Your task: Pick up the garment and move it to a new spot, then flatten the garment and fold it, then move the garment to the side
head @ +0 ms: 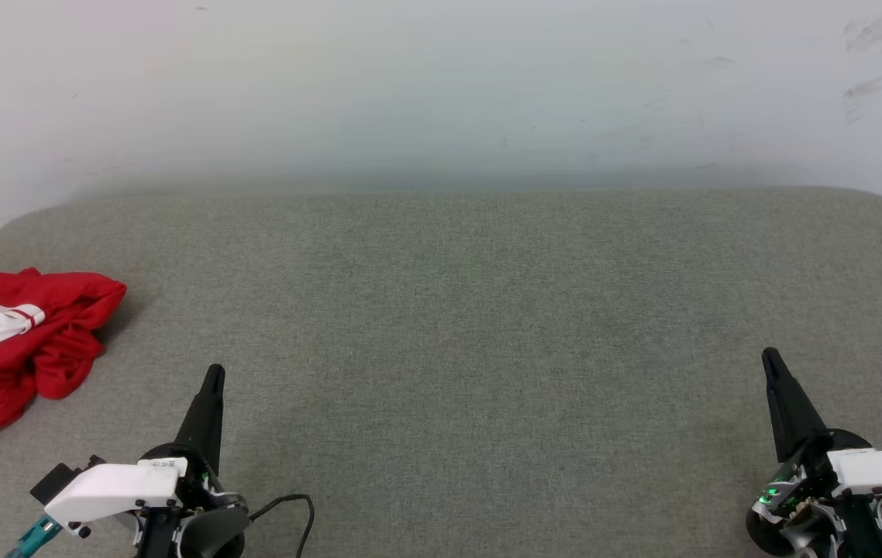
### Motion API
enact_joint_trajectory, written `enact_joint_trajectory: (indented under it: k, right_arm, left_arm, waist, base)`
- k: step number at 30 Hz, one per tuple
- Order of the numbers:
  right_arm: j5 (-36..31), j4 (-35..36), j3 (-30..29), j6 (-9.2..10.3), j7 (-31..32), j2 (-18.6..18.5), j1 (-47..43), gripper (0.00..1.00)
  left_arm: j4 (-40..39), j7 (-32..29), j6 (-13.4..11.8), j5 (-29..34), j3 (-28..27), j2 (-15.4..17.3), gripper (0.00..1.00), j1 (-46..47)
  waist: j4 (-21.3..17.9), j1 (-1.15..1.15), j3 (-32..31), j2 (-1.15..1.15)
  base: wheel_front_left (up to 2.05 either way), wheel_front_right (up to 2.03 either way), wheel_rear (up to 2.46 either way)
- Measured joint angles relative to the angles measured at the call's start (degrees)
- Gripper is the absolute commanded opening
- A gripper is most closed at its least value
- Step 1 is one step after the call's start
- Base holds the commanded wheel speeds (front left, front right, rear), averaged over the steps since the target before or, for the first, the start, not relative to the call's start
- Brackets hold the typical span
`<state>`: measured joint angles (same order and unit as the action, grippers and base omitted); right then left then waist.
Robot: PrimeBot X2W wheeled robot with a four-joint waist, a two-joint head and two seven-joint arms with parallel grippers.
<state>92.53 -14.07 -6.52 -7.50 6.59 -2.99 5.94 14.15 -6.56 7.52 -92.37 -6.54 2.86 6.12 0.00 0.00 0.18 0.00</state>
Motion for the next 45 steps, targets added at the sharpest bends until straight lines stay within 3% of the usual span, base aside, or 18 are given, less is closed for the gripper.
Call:
enact_joint_trajectory:
  k: [32,33,39,45]
  right_arm:
    - [0.0,0.0,0.0,0.0,0.0,0.0,0.0,0.0]
    - [0.02,-0.25,0.03,0.0,0.0,0.0,-0.18,1.0]
    - [-0.48,-1.83,0.25,0.01,-0.87,0.08,-2.15,1.0]
    - [-5.08,-1.21,-0.16,0.01,-2.61,0.1,-2.34,1.0]
  left_arm:
    - [0.0,0.0,0.0,0.0,-0.01,0.0,0.0,0.0]
    - [0.33,0.02,-0.01,0.01,0.07,-0.02,1.0,-0.1]
    - [1.44,0.98,-0.04,0.31,0.45,-0.19,1.0,-2.05]
    - [0.52,2.69,-0.03,4.0,-0.09,-0.18,1.0,-2.07]
  waist:
    - [0.0,0.0,0.0,0.0]
    - [0.0,0.0,0.0,0.0]
    - [0.0,0.0,0.02,0.0]
    - [-0.01,0.0,0.08,0.0]
  base:
    - [0.0,0.0,0.0]
    - [0.0,0.0,0.0]
    - [0.0,0.0,0.0]
    - [0.0,0.0,0.0]
